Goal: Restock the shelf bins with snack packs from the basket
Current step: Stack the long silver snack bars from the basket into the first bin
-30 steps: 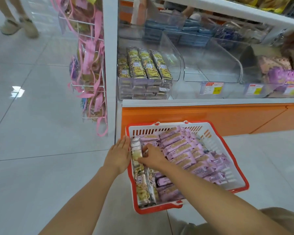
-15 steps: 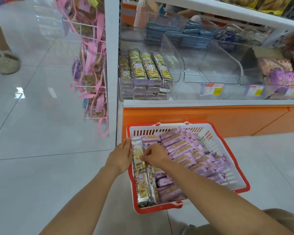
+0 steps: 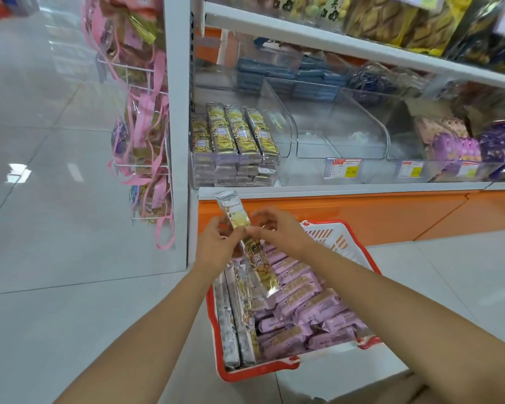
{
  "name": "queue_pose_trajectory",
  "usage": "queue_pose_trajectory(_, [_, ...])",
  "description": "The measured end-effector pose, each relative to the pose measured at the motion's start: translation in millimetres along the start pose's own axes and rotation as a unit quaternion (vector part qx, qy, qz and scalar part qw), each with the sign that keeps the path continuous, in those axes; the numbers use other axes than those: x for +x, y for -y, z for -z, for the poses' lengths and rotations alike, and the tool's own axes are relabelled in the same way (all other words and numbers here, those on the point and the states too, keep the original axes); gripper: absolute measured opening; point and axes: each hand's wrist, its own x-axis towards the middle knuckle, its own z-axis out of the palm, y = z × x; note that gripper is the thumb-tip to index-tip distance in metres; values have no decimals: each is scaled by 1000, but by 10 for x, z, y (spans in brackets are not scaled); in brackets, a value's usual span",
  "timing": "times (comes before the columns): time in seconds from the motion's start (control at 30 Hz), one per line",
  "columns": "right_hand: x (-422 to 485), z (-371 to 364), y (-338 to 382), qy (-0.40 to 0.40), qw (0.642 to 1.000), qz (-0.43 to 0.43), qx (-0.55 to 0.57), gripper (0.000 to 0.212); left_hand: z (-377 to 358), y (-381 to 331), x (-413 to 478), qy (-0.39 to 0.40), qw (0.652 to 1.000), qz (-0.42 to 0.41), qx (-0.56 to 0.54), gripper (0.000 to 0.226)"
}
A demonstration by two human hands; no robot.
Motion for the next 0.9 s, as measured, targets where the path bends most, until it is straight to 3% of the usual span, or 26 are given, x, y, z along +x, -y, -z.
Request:
queue_pose_trajectory(0.13, [-129,108,88,45,991,55,-116,58,-79,-224,0,-66,997,-40,15,28])
queue_pose_trajectory(0.37, [-267,376,212,54,984,82,-146,39,-72,-346,-152,-66,993,-97,-18,22])
queue_pose_trajectory(0.43, [-324,464,224,75,985,73,-139,36,-5,-302,-112,-113,982,-138,54,25])
queue_pose_trajectory(0.57, [-401,605,330,93,987,77,-108,31,147,-326,-11,-219,930,-237,176,10])
queue_pose_trajectory(0.7, [-349,717,619,93,990,87,-55,27,288,-368,120,-248,886,-285,268,43])
queue_pose_trajectory(0.9, [159,695,1104,-8,990,97,-102,29,422,-392,234,-181,848,-305,393,77])
